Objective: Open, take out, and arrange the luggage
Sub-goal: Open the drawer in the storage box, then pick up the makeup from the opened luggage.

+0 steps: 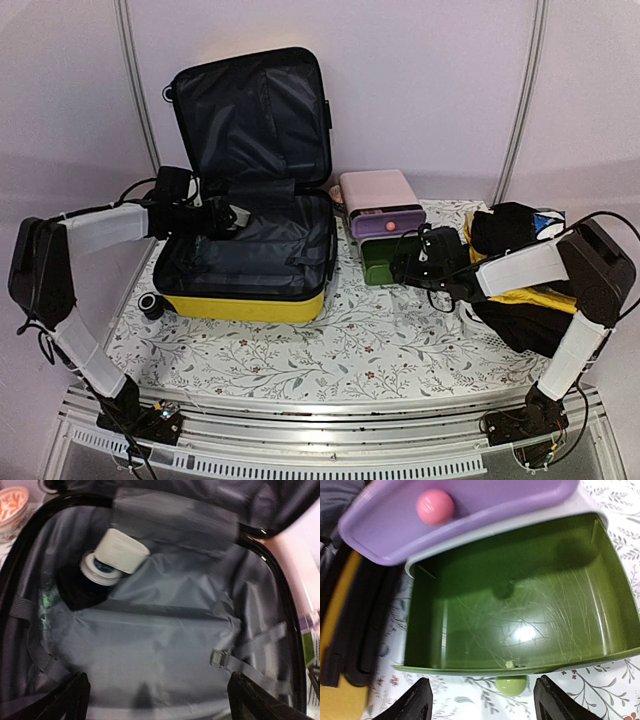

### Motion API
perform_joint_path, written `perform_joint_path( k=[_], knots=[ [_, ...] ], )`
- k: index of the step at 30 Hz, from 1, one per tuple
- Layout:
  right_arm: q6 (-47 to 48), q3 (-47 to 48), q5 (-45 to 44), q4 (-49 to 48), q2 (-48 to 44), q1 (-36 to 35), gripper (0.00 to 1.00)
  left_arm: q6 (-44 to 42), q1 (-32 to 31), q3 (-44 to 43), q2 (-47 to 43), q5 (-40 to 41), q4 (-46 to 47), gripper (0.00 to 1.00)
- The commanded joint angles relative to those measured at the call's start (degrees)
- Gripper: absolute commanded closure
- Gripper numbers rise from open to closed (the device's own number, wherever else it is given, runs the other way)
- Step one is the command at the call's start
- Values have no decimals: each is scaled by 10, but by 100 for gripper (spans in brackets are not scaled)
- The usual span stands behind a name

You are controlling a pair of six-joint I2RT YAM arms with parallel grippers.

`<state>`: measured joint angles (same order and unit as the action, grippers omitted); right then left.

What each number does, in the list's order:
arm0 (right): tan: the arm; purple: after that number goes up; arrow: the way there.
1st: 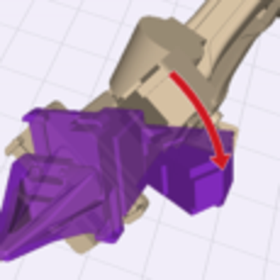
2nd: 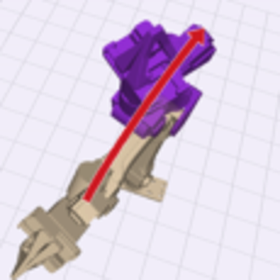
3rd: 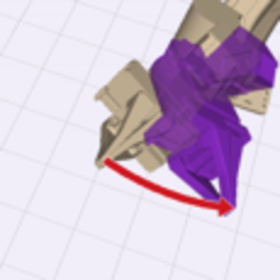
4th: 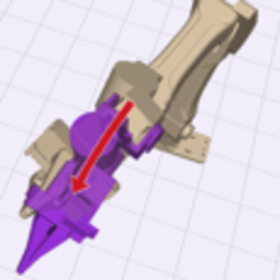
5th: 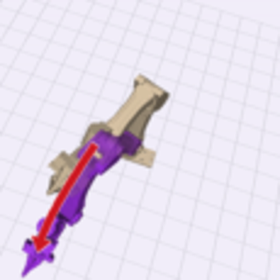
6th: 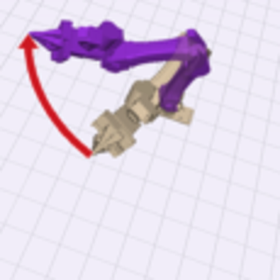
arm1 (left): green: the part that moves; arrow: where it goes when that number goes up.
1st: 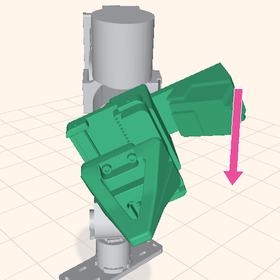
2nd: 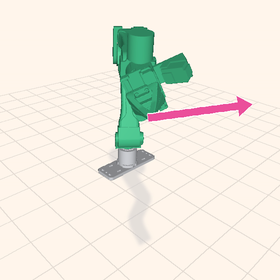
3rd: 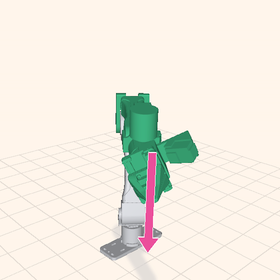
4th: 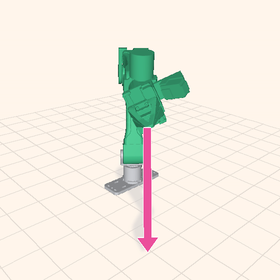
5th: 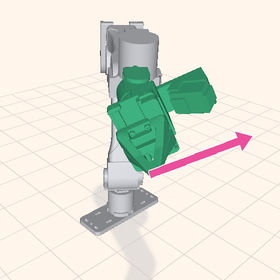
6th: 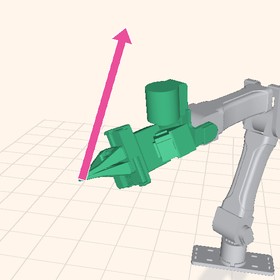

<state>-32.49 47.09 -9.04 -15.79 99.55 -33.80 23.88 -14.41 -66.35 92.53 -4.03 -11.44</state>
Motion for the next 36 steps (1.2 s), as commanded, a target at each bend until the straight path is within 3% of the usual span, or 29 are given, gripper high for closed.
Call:
perform_joint_path(
  k=[1, 13, 18, 24, 29, 33, 36],
  knots=[
    [17, -14, 30, 3, -50, -3, 27, 62, 49, -30, 51, -40, 35, 2],
    [44, -37, 76, 0, -125, -3, 24, 284, 100, -99, 226, -109, 147, 2],
    [46, -46, 81, -8, -130, -3, 24, 381, 100, -88, 255, -83, 195, 2],
    [51, -48, 89, -13, -136, -3, 24, 416, 98, -131, 286, -23, 148, 2],
    [56, -52, 88, -15, -142, -3, 24, 438, 100, -142, 319, -21, 185, 3],
    [59, -52, 89, -16, -147, -3, 24, 453, 98, -161, 353, -35, 208, 8],
    [59, -53, 89, -15, -149, -3, 24, 465, 98, -154, 368, -55, 264, 24]
  ],
)
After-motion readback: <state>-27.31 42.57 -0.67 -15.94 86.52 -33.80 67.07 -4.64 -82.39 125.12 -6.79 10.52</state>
